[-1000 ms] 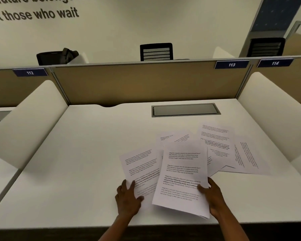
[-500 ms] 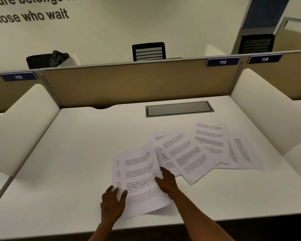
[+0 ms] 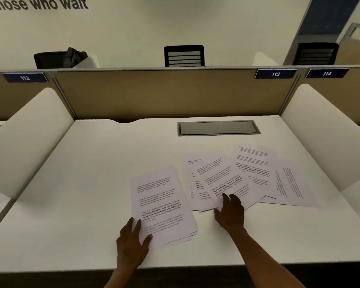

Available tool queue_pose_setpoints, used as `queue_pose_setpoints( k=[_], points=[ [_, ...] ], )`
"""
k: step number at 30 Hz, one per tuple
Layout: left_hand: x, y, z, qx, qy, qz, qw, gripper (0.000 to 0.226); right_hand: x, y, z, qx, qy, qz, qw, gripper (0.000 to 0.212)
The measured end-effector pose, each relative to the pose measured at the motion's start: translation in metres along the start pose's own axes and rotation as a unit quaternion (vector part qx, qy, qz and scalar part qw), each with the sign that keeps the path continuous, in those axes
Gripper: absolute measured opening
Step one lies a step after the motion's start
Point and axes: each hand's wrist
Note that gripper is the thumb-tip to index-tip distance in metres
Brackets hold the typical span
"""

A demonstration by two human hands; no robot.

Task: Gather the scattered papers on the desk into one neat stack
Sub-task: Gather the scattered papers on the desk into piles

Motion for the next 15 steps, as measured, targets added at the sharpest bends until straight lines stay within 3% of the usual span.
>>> queue_pose_setpoints(
  k=[4,10,15],
  points=[
    [-0.001,0.000,0.000,-0.004,-0.001,-0.001,1.000,0.074,-0.011,0.002,0.001,0.032,0.048,0.025,0.998,0.068],
    [-0.002,0.000,0.003,0.011,-0.009,0.007,1.000,0.076,-0.007,0.004,0.000,-0.014,0.138,0.105,0.985,0.050],
    [-0.010,0.002,0.008,0.016,0.019,0.014,1.000,0.075,-0.007,0.003,0.014,-0.052,0.107,0.080,0.990,0.048]
  ],
)
Point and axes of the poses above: each hand's wrist, its own y-axis away from the middle knuckle, its own z-axis out of the back of the hand, x = y × z, and after that the axes turned 14 degrees about y, right-handed
